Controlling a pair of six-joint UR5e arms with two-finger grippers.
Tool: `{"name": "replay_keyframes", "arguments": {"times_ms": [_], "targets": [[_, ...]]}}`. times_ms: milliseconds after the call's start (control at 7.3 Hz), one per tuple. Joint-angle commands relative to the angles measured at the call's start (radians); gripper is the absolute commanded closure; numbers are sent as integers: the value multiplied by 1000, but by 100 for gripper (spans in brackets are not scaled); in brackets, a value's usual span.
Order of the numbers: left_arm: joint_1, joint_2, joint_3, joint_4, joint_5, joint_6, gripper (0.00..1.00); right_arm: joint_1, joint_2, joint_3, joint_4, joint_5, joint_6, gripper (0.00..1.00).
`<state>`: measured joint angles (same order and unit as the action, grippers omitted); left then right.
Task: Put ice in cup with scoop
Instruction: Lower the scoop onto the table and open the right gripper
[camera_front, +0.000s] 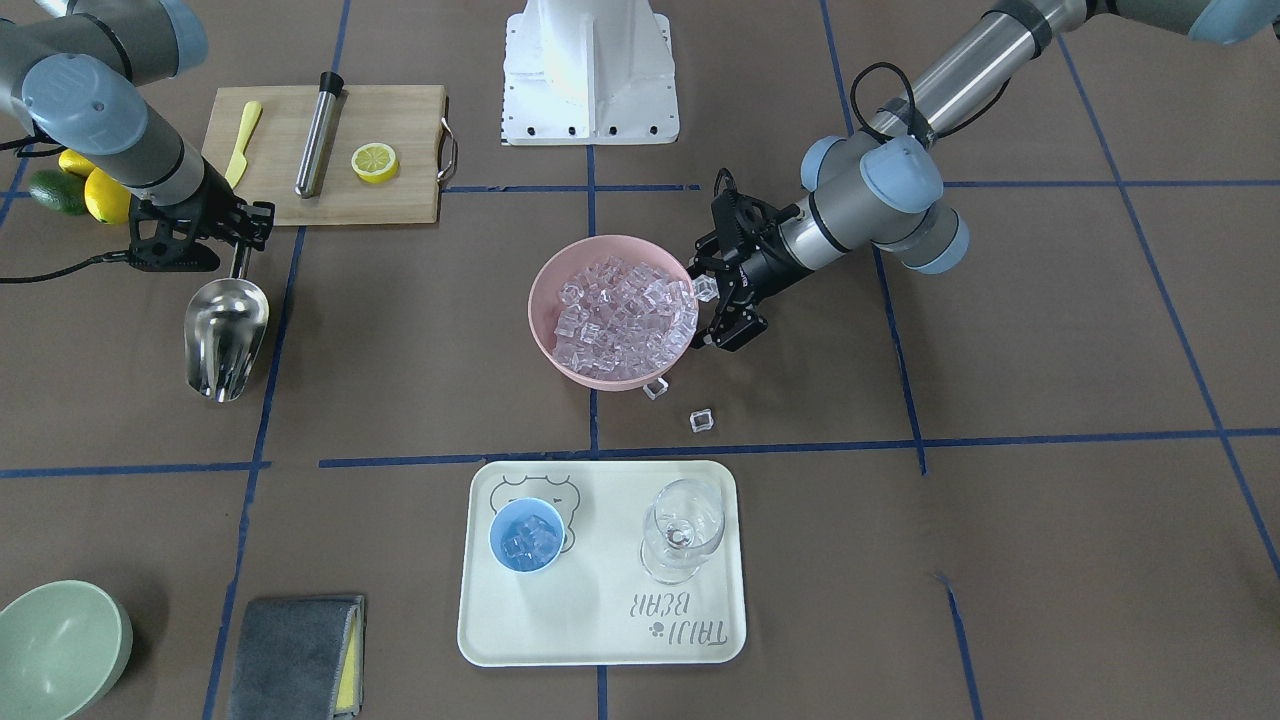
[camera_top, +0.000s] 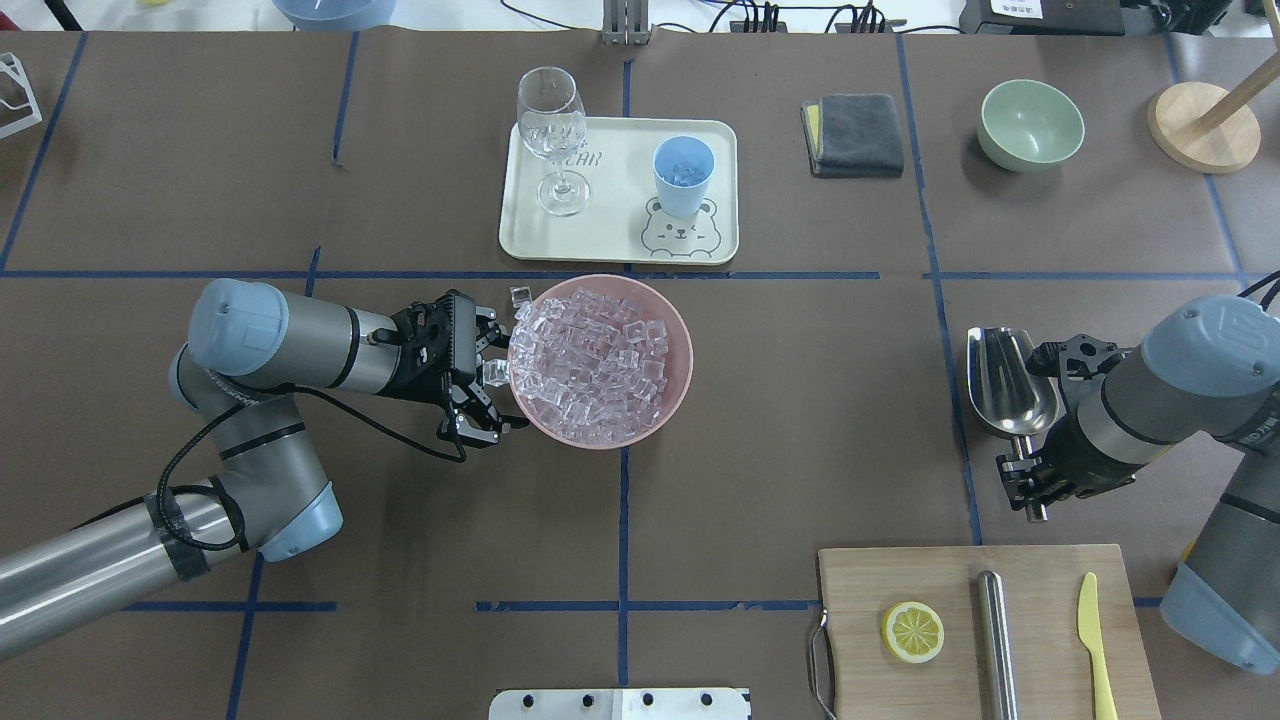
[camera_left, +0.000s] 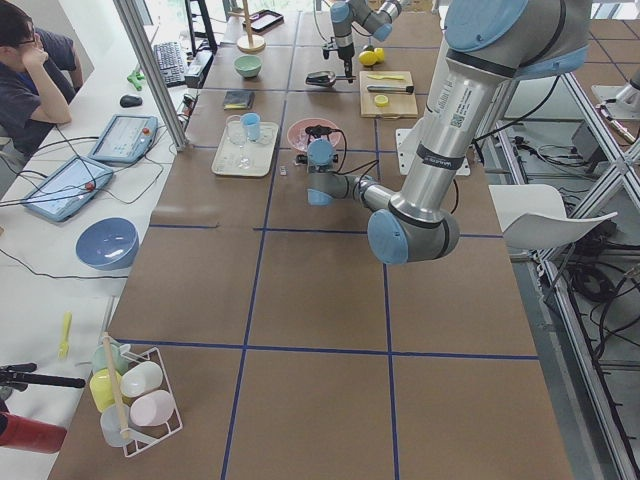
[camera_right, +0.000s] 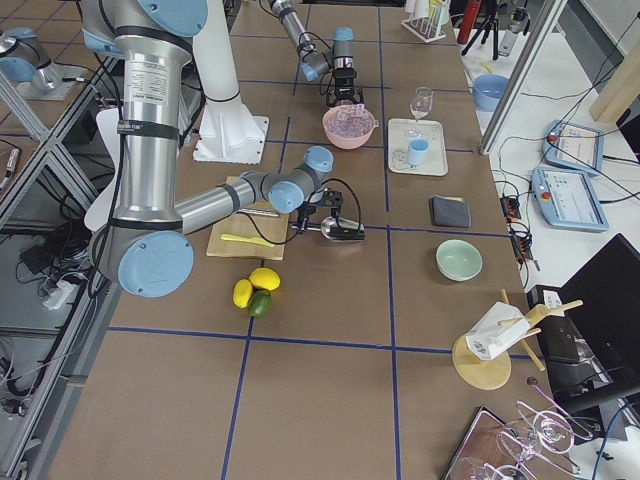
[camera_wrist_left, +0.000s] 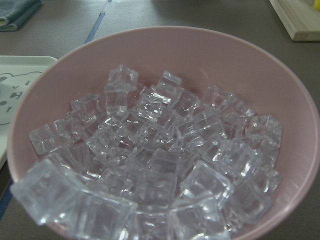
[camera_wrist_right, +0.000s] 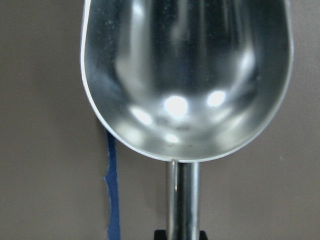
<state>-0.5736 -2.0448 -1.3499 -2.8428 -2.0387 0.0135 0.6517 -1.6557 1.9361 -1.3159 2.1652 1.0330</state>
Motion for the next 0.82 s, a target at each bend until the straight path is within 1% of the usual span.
{"name": "replay_keyframes", "arguments": {"times_ms": [0, 411, 548, 685], "targets": [[1, -2, 0, 0, 0, -1, 0, -1, 5, 1, 0, -8, 2, 0], [0, 0, -2, -1, 0, -1, 0, 15, 7, 46, 1, -33, -1, 0], [0, 0, -2, -1, 0, -1, 0, 44, 4, 82, 0, -94, -5, 0], [0, 0, -2, -1, 0, -1, 0, 111, 5, 87, -3, -100, -22, 0]]}}
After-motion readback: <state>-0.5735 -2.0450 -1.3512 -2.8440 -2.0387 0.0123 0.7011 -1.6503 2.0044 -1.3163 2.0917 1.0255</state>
